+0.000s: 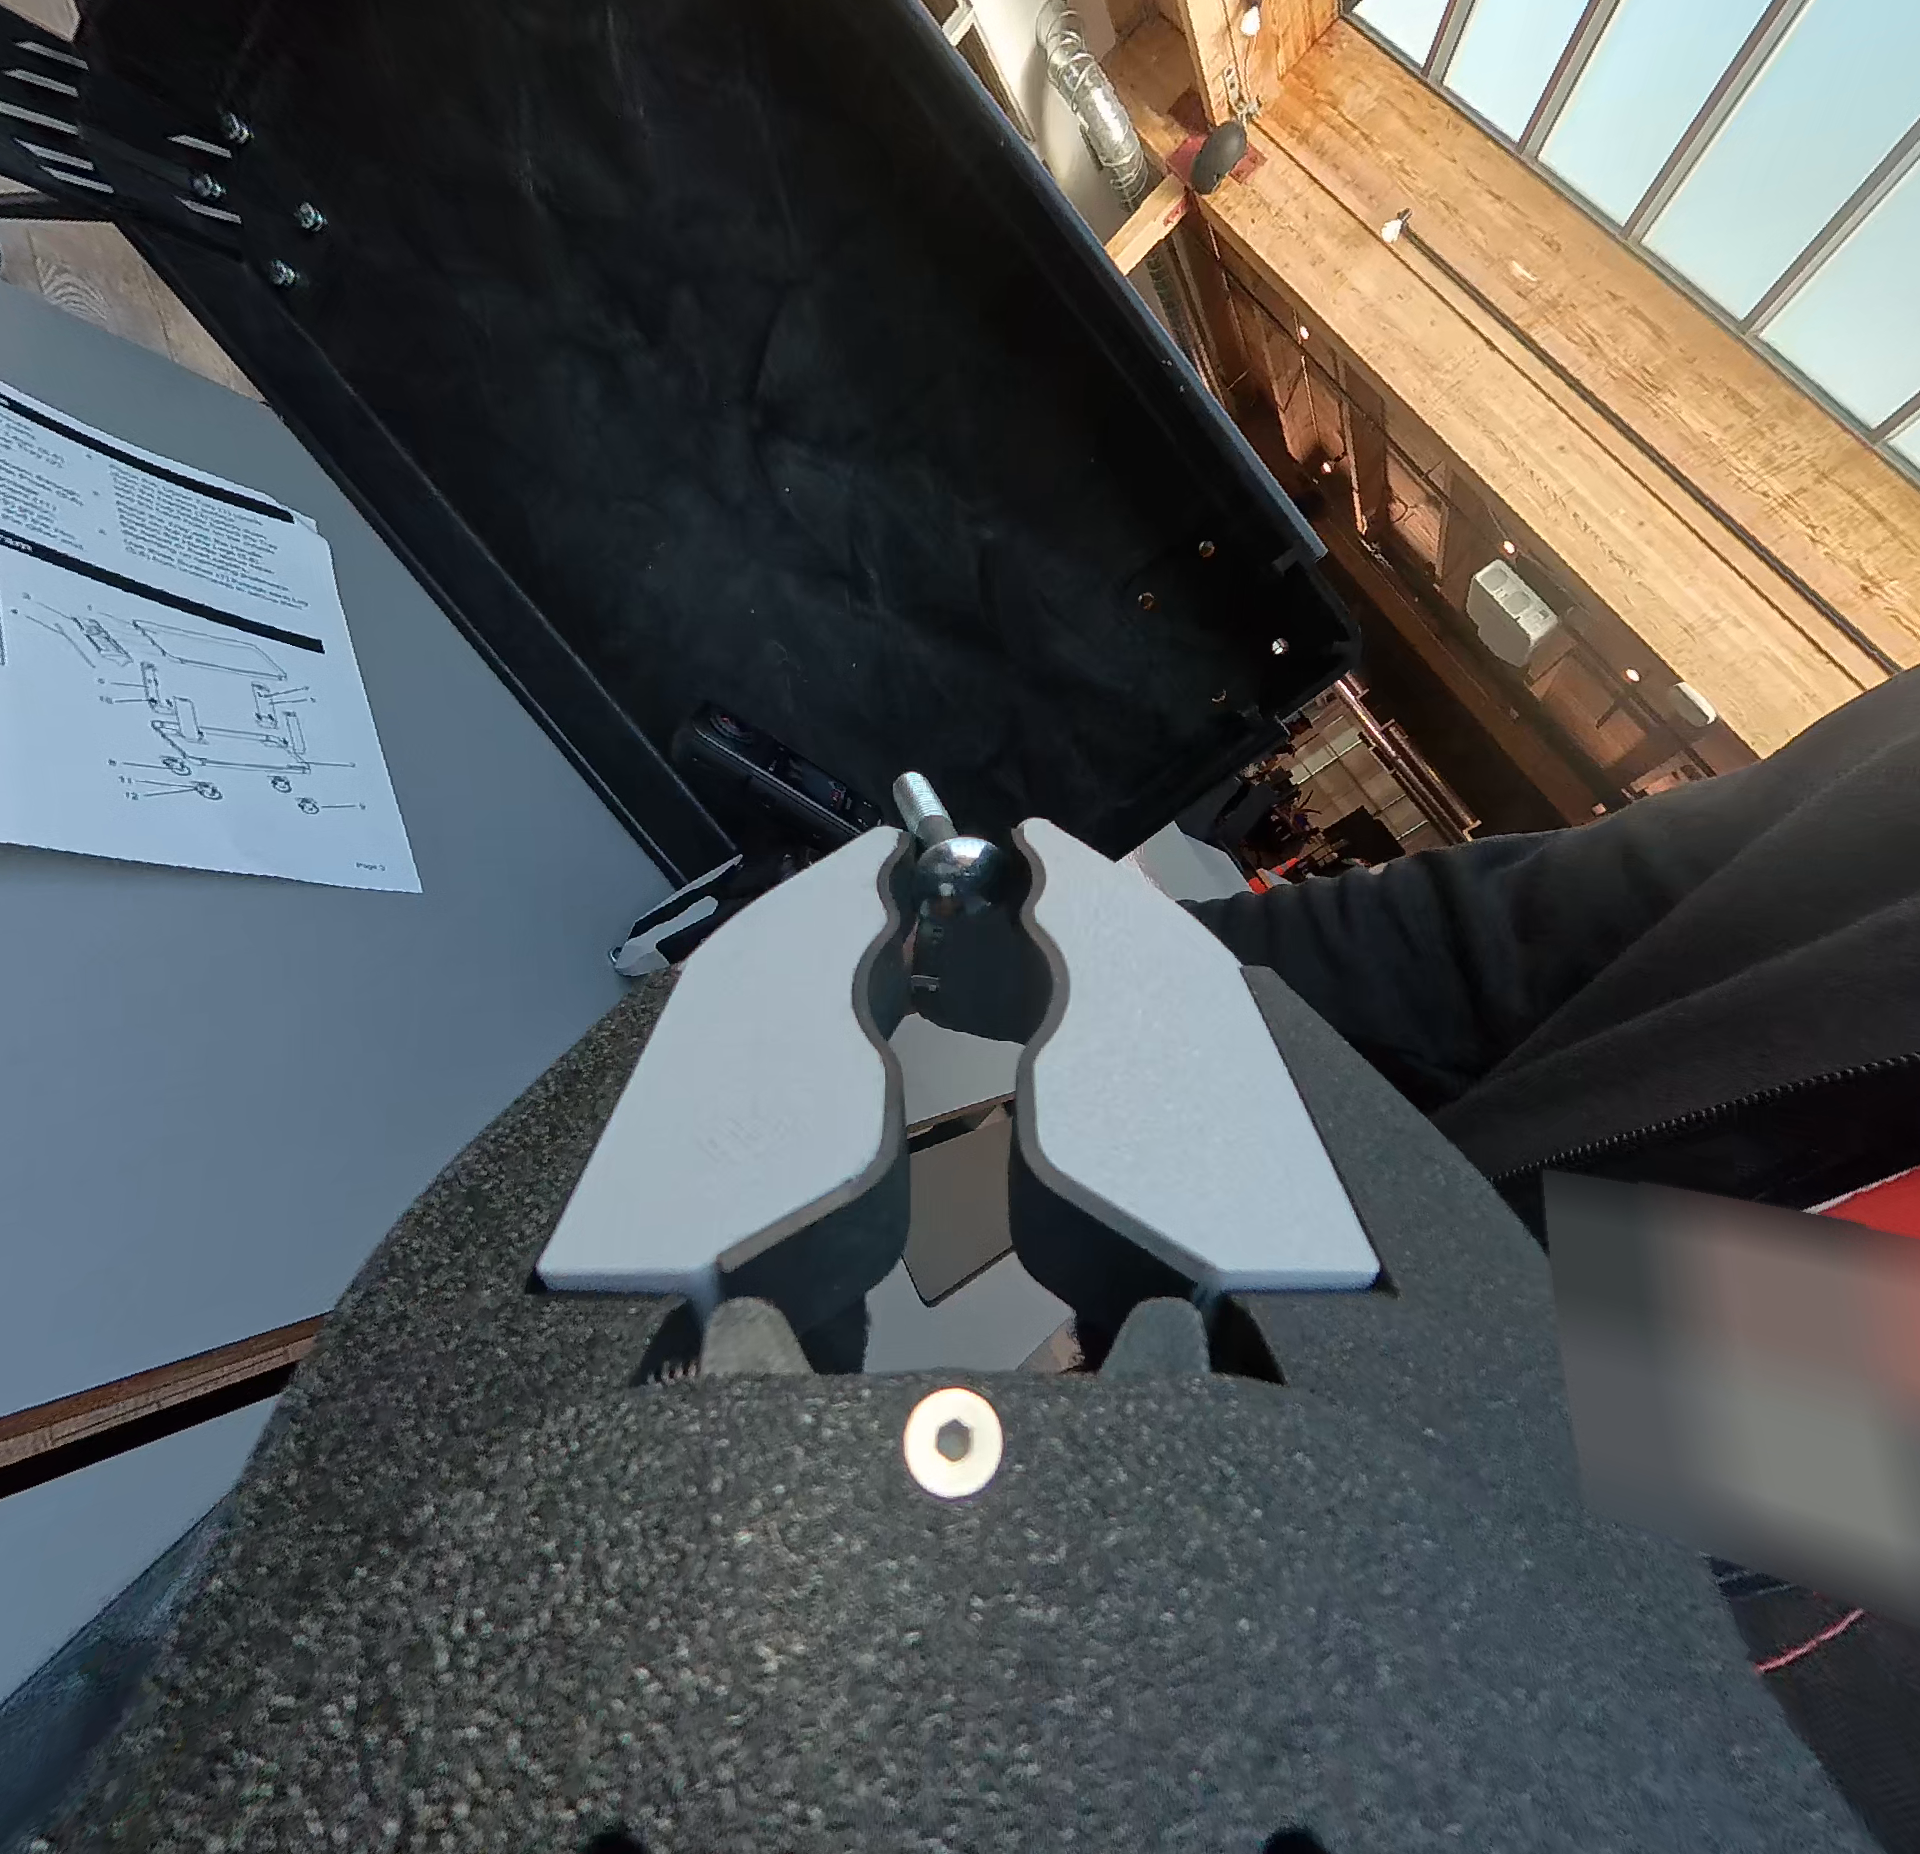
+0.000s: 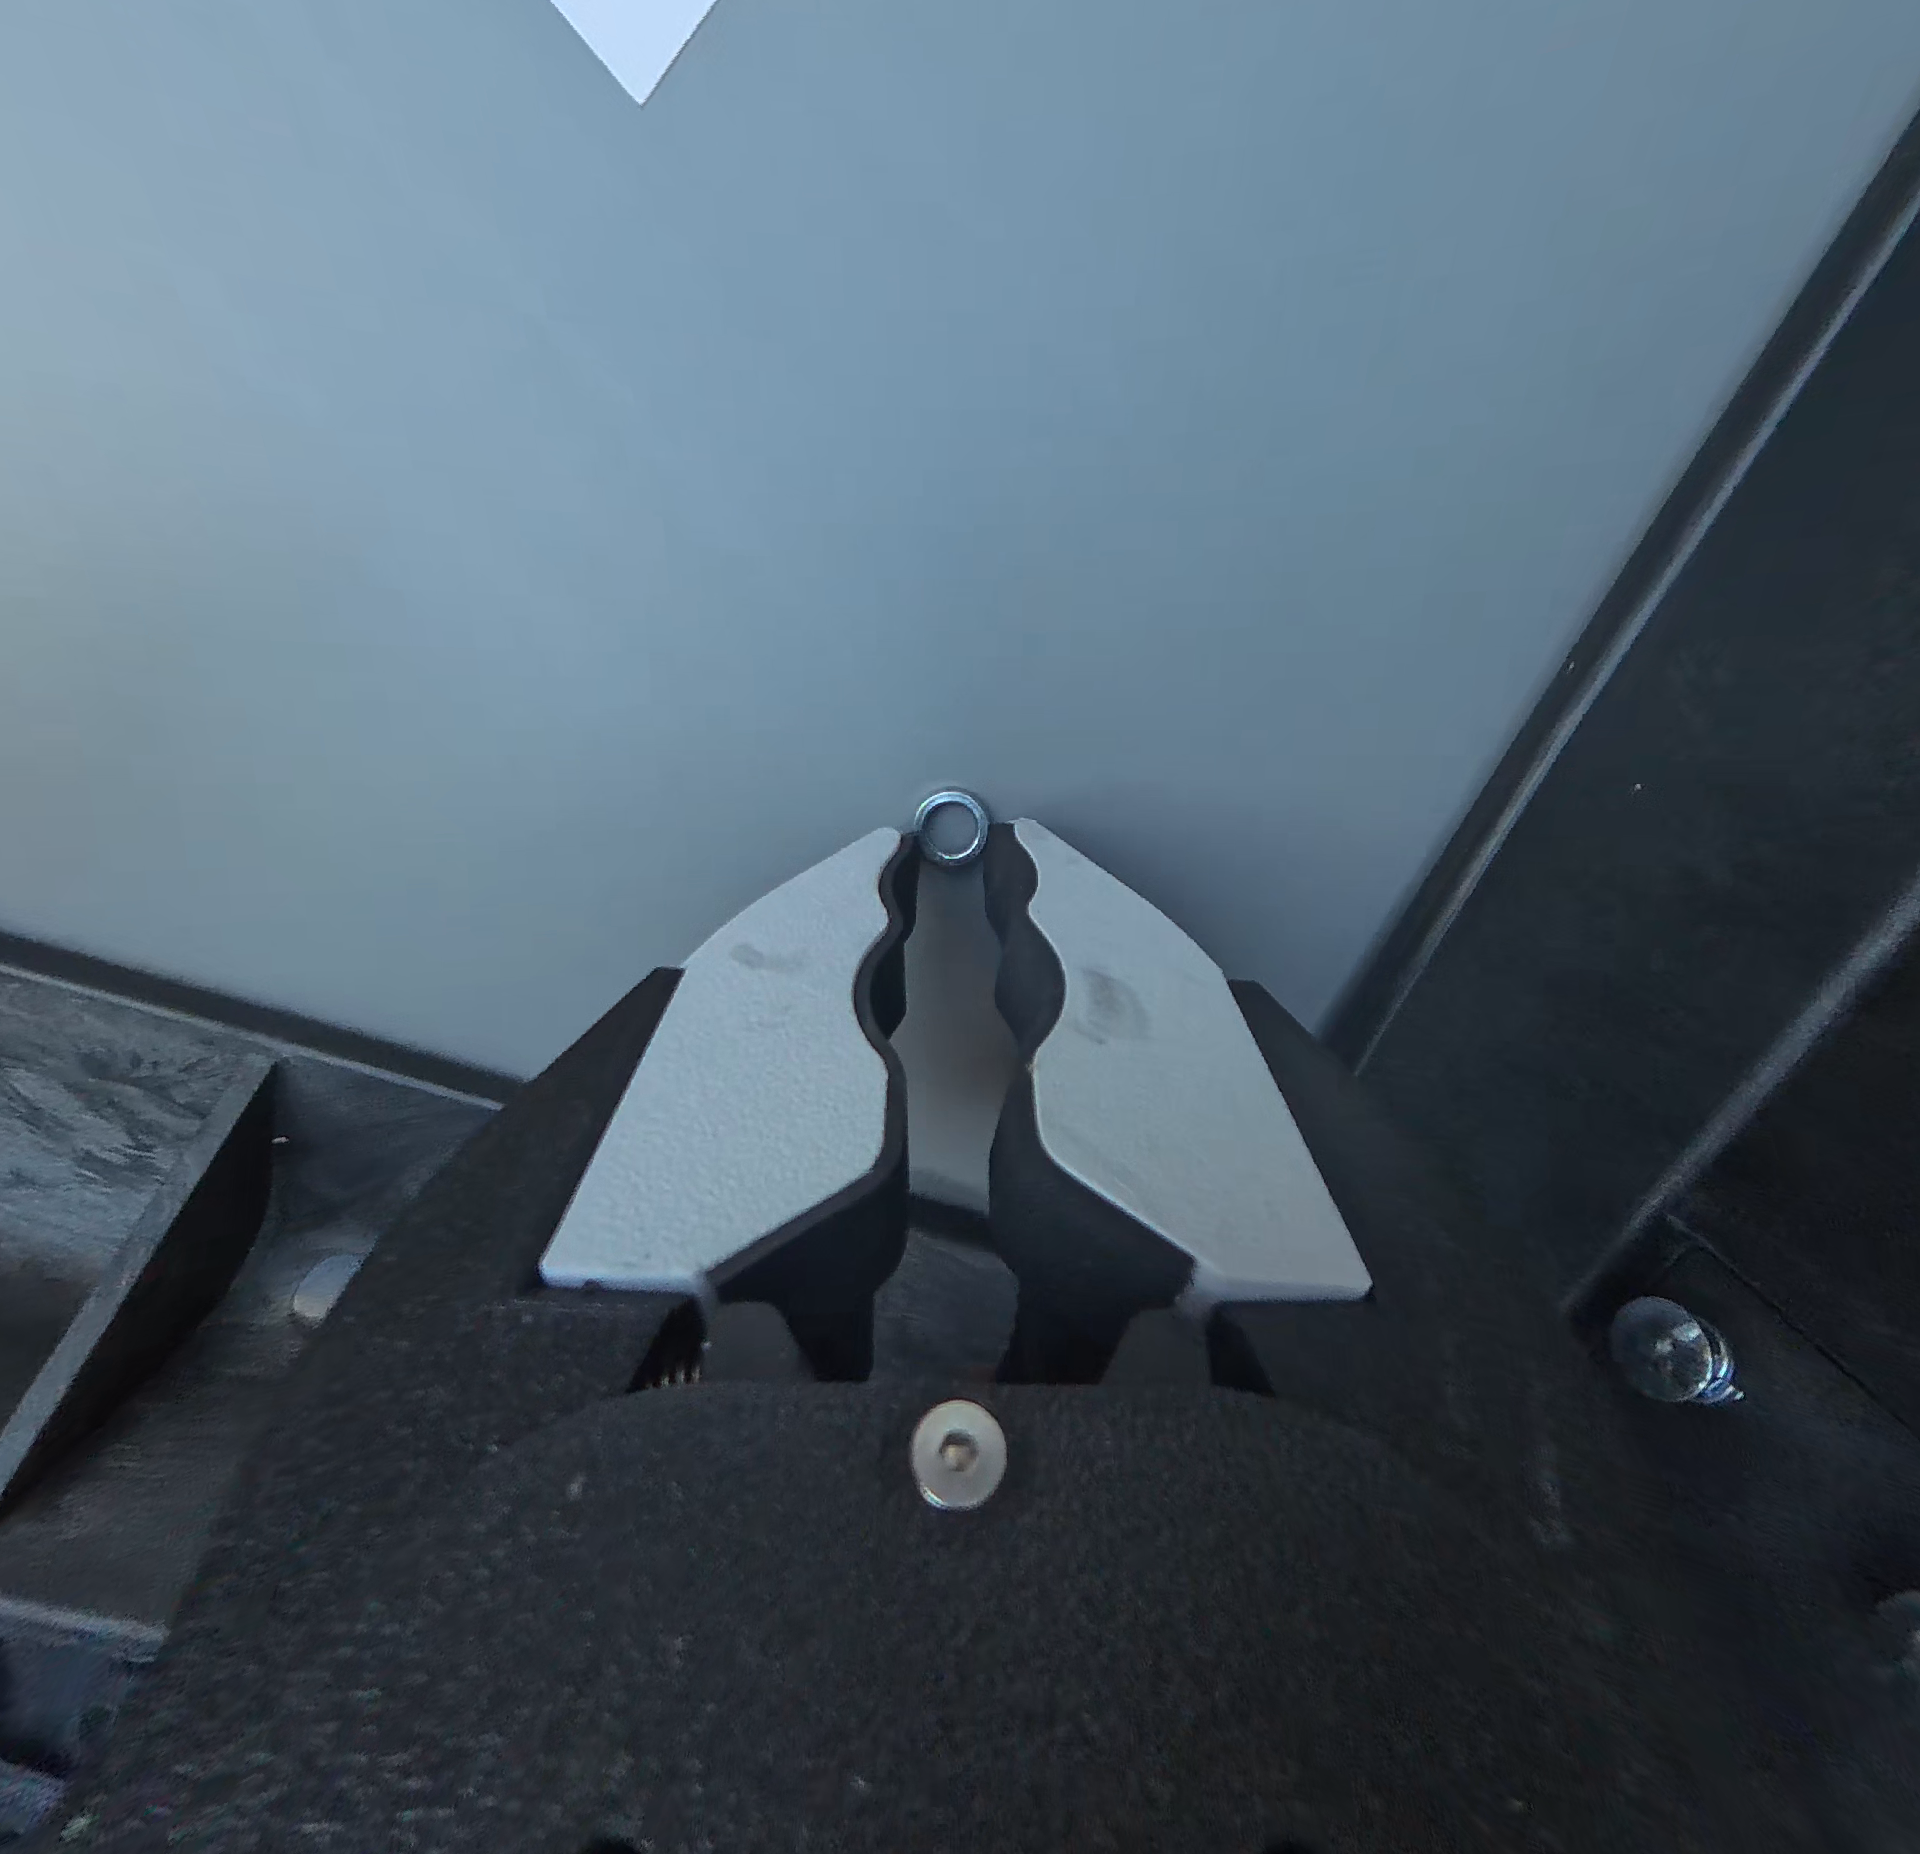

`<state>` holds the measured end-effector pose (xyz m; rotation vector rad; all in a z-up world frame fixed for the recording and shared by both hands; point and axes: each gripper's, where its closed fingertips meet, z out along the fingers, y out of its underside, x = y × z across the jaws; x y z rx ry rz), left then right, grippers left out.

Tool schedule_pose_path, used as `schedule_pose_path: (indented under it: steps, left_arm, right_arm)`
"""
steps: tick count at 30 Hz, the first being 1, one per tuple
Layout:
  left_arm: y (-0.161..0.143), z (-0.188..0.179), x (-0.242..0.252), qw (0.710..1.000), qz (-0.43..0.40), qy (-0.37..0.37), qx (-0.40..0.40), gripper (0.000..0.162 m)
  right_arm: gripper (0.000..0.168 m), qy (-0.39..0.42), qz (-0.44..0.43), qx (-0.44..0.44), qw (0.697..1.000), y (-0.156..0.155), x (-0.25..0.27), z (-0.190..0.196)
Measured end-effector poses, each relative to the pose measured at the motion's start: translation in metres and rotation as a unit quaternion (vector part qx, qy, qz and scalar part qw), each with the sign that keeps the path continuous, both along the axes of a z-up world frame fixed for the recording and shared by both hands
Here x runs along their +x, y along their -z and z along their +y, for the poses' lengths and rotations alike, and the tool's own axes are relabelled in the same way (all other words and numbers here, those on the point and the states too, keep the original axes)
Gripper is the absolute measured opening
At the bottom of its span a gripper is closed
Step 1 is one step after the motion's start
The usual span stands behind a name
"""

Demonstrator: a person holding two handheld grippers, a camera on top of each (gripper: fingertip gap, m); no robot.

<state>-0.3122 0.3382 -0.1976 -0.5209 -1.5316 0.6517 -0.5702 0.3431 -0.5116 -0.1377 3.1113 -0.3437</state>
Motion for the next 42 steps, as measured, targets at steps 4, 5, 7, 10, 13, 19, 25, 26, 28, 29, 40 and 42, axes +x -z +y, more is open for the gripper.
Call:
schedule_pose_path:
  steps: [4,5,7,10,13,19,25,26,28,29,40,42]
  left_arm:
    - [0.003,0.0,0.001,1.0,-0.004,0.002,0.002,0.016]
    - [0.006,0.0,0.0,1.0,-0.007,0.004,0.003,0.016]
    - [0.015,-0.002,-0.003,1.0,-0.016,0.008,0.006,0.016]
    - [0.036,-0.012,-0.013,0.999,-0.021,0.01,0.028,0.016]
    - [0.056,-0.026,-0.028,0.999,-0.017,0.012,0.046,0.016]
    - [0.099,-0.041,-0.062,0.996,-0.058,0.059,0.024,0.016]
    - [0.141,-0.045,-0.079,0.993,-0.075,0.066,0.06,0.016]
    - [0.145,-0.043,-0.08,0.992,-0.079,0.066,0.065,0.016]
    - [0.151,-0.039,-0.082,0.991,-0.084,0.07,0.075,0.016]
    - [0.153,-0.037,-0.083,0.991,-0.086,0.073,0.078,0.016]
    - [0.125,-0.047,-0.11,0.992,-0.086,0.075,0.046,0.016]
    - [0.115,-0.05,-0.113,0.994,-0.077,0.071,0.043,0.016]
  right_arm:
    - [0.012,-0.002,-0.007,-0.013,1.0,-0.006,0.004,-0.001]
    - [0.012,-0.003,-0.013,-0.018,1.0,-0.008,0.005,-0.003]
    - [0.012,-0.005,-0.02,-0.029,0.999,-0.013,0.008,-0.005]
    - [0.012,-0.011,-0.045,-0.057,0.997,-0.025,0.016,-0.013]
    - [0.011,-0.025,-0.079,-0.103,0.991,-0.049,0.03,-0.027]
    - [0.002,-0.07,-0.108,-0.185,0.974,-0.107,0.052,-0.05]
    - [0.002,-0.089,-0.07,-0.151,0.982,-0.082,0.043,-0.046]
    - [0.002,-0.089,-0.072,-0.144,0.983,-0.075,0.043,-0.044]
    - [0.002,-0.085,-0.093,-0.136,0.983,-0.064,0.047,-0.041]
    - [0.002,-0.079,-0.103,-0.136,0.982,-0.062,0.048,-0.04]
    - [0.002,0.022,-0.317,-0.233,0.919,-0.144,0.093,-0.064]
    - [0.002,0.024,-0.337,-0.25,0.907,-0.165,0.101,-0.069]
